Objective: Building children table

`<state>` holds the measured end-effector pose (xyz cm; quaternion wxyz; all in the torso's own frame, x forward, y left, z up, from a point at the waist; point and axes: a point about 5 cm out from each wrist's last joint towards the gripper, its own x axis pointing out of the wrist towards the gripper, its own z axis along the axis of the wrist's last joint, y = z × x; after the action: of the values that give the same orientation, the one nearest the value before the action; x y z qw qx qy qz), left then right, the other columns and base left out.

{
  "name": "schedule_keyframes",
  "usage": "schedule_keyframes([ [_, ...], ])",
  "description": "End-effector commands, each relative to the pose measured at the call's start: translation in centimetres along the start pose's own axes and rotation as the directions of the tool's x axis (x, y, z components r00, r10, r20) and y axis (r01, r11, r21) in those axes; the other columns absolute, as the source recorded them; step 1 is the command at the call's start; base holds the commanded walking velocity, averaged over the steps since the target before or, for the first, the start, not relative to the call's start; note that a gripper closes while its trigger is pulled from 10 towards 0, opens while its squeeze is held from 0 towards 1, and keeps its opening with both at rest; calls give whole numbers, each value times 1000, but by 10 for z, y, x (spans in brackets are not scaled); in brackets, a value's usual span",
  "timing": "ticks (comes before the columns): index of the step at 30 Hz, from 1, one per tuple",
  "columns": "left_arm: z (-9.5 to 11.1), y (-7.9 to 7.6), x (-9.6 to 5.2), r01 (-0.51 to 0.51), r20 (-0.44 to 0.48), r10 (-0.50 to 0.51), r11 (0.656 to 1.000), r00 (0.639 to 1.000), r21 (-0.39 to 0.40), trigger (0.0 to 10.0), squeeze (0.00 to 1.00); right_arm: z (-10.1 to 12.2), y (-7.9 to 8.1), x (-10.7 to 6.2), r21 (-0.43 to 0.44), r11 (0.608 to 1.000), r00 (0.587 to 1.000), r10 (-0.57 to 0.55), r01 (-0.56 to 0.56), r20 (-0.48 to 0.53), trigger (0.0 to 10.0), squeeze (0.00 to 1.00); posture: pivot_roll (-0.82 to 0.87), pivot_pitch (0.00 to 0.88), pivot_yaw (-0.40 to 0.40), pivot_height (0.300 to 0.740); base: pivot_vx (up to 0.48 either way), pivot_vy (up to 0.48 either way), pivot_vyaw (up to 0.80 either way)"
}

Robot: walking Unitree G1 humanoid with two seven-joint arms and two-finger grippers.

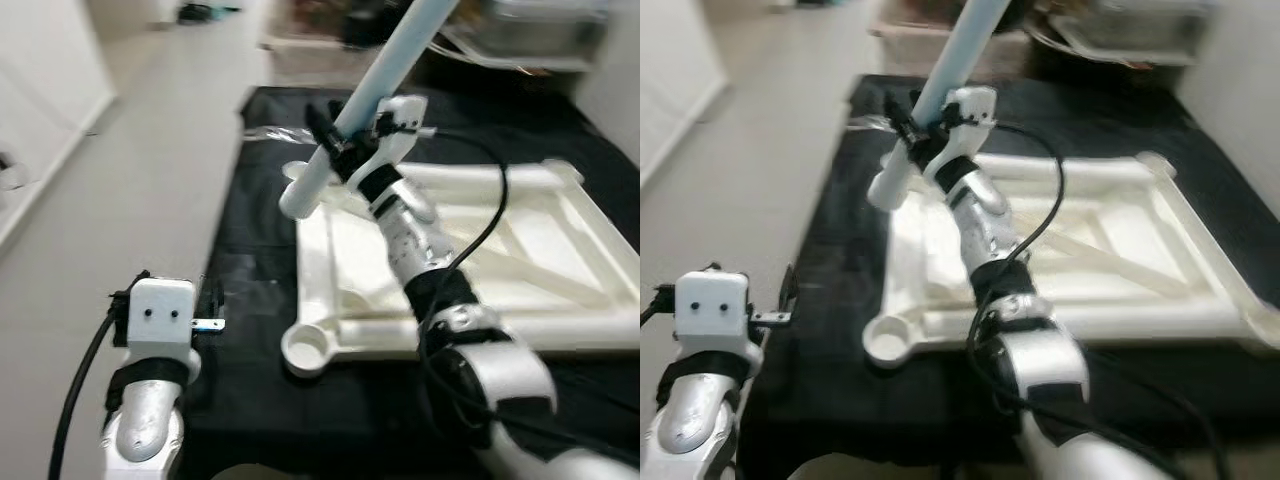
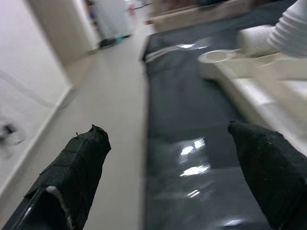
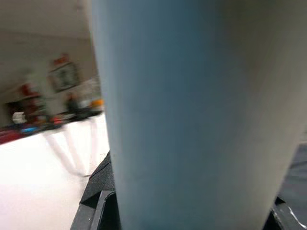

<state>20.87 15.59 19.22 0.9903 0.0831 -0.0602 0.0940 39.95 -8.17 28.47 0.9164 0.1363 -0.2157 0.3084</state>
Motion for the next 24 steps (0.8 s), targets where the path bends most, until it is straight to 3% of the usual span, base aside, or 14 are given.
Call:
schedule_keyframes([
  [1,-8,0,-2,2,-33,-2,1000,999,7,10000,0,1,9,4,12,999,999,40,-40,17,10000,0,141,146,-27,740,0,0,0],
  [7,-13,0,-4,-12,-52,13,1000,999,21,10000,0,-5,11,2,4,1000,1000,26,-26,-4,10000,0,135,131,-31,740,0,0,0],
  [11,-10,1,-3,-31,-32,31,999,999,11,10000,0,-10,18,-16,-88,996,1000,-3,4,18,10000,0,126,87,-40,740,0,0,0],
  [14,-7,2,-2,-37,-20,37,999,999,9,10000,0,-8,19,-21,-111,993,999,-23,28,42,10000,0,126,87,-40,740,0,0,0],
  [16,1,1,2,-45,22,45,999,999,-5,10000,0,5,16,-36,-184,978,991,-80,98,103,10000,0,104,36,-34,740,0,0,0],
  [18,3,0,5,-50,44,50,999,998,4,10000,0,11,6,-52,-204,962,979,-161,184,123,10000,0,95,14,-32,740,0,0,0],
  [21,2,0,7,-50,44,50,999,998,2,10000,0,12,1,-58,-205,953,972,-199,221,123,10000,0,88,0,-26,740,0,0,0],
  [24,-1,0,9,-52,43,52,999,998,-3,10000,0,13,-5,-65,-187,946,961,-244,265,126,10000,0,83,0,-20,740,-480,0,0],
])
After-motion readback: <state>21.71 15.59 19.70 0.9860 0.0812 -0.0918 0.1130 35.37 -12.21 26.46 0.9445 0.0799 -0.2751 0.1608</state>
